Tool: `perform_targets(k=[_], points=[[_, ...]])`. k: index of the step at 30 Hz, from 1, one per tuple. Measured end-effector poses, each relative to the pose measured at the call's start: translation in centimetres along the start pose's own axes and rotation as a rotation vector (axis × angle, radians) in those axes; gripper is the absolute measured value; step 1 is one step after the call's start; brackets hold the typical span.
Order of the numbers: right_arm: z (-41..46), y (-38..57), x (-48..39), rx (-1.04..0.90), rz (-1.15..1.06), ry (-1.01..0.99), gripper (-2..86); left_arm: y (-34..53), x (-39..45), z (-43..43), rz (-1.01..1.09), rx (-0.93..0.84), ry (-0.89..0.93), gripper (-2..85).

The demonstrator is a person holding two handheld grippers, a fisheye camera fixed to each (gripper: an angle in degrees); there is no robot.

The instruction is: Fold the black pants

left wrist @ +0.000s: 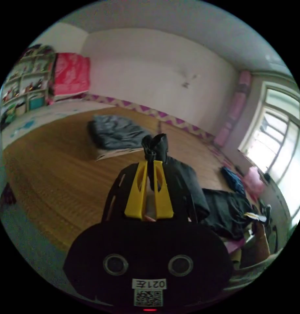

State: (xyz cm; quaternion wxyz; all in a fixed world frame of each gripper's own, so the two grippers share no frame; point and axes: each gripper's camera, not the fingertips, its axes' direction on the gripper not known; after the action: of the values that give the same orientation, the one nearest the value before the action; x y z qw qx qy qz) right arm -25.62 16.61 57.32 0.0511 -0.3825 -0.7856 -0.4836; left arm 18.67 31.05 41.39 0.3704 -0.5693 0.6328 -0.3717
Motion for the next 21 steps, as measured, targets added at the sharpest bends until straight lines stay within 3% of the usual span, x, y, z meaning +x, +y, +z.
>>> perform_targets(k=[1, 4, 7, 9, 15, 21], points=[[-0.1, 0.0, -0.1, 0.000, 0.001, -0.001, 7.7, 0.7, -3.9, 0.8, -0.065, -0.039, -0.070, -0.3], [-0.2, 0.0, -0.1, -0.001, 0.007, -0.016, 7.8, 3.2, -11.3, 4.2, -0.252, -0.227, -0.013, -0.3], [-0.4, 0.0, -0.1, 0.000, 0.013, -0.029, 7.9, 3.4, -14.8, 3.6, -0.363, -0.174, 0.189, -0.3], [-0.7, -0.1, 0.0, -0.007, 0.009, -0.037, 8.0, 3.1, -15.0, 3.3, -0.343, -0.192, 0.175, -0.3], [-4.5, -2.2, 0.5, 0.155, -0.169, -0.032, 10.4, 2.1, -11.0, -3.2, -0.143, 0.143, -0.010, -0.8], [-1.6, -8.4, 2.6, 0.083, -0.411, 0.076, 10.3, -0.2, -1.0, 3.4, 0.290, -0.097, 0.240, -0.6]])
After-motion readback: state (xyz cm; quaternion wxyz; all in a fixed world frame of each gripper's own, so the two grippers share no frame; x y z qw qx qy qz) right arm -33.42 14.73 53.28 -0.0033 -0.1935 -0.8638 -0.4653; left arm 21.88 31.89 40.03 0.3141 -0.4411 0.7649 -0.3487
